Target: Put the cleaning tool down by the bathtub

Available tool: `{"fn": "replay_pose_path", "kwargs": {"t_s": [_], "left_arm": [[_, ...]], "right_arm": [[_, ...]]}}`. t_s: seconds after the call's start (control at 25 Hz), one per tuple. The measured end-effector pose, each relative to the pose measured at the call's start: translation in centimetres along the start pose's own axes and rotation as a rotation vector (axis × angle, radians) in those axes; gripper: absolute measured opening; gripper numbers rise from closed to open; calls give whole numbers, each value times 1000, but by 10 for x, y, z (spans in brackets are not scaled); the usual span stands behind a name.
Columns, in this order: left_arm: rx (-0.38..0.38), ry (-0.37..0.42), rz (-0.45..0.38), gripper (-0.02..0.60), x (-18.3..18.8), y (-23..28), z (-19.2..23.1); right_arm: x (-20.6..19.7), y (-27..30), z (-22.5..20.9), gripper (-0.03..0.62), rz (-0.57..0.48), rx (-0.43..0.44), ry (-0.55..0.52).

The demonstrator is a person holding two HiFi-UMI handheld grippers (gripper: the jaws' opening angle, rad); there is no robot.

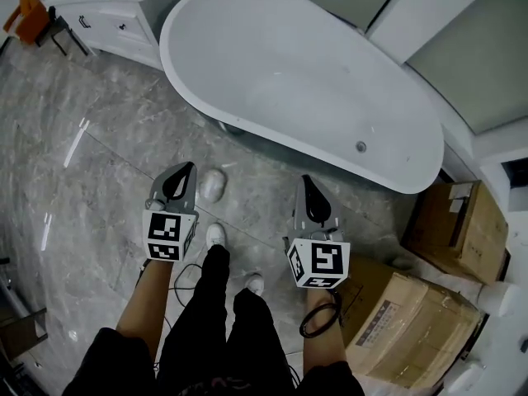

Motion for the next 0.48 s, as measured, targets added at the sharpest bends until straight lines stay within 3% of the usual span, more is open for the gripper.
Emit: {"fn": "replay_pose_path", "kwargs": {"t_s": [0.24,0.48], "left_arm": [[-14,45,-65,0,58,-44,-27],[-43,42,-110,0,86,-72,-57]], "right_arm": [[54,-51,-6,21,-59,-44,19],[75,-90,-21,21,-72,-85,17]]}}
Point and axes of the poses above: the fingertips, and each gripper's own axes: y forward along the fingers, z to its left, x out of its top, the point moved 6 cm from there along -y, backward along the fingers, and after that the axes turned 9 degrees about -x, right-handed, at the moved point
